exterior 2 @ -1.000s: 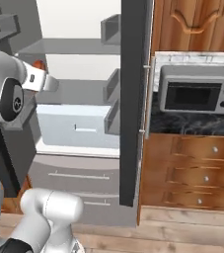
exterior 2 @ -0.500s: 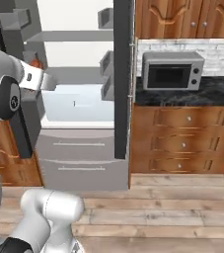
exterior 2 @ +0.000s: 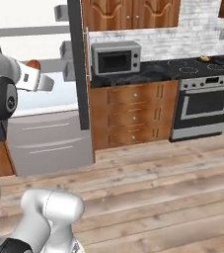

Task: Place the cold items (sweet potato and carrot) from the fridge in one tupperware on the dining counter. Place the warm items (hot dog and kebab skewer) in the stove area in another tupperware.

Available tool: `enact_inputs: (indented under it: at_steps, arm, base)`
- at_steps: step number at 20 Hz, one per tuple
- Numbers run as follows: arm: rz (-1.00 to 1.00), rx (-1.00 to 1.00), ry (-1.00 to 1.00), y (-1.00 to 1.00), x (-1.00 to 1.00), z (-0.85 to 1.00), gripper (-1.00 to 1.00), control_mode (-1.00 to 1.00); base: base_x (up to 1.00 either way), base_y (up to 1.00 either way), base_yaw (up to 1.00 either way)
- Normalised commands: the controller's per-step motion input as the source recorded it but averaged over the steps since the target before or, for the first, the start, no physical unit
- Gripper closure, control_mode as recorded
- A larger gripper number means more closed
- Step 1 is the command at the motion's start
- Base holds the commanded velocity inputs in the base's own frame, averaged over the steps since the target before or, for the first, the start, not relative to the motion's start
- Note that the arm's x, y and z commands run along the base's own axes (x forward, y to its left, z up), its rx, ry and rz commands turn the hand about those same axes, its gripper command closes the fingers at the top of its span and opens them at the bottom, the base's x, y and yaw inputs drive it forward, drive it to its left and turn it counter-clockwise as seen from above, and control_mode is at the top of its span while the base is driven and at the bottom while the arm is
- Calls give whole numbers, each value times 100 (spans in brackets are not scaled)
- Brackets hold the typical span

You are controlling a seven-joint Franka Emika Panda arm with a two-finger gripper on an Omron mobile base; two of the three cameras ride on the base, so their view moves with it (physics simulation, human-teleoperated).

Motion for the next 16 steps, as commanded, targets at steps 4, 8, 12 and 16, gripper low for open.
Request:
enact_inputs:
  at_steps: [4, 8, 12, 16]
  arm:
    - [0, 0, 0, 0, 0, 0, 100, 100]
    - [0, 0, 0, 0, 0, 0, 100, 100]
    - [0, 0, 0, 0, 0, 0, 100, 100]
    - [0, 0, 0, 0, 0, 0, 100, 100]
  base:
    - [-76, -6, -61]
    - [-64, -2, -69]
    - [-60, 0, -70]
    - [-59, -2, -67]
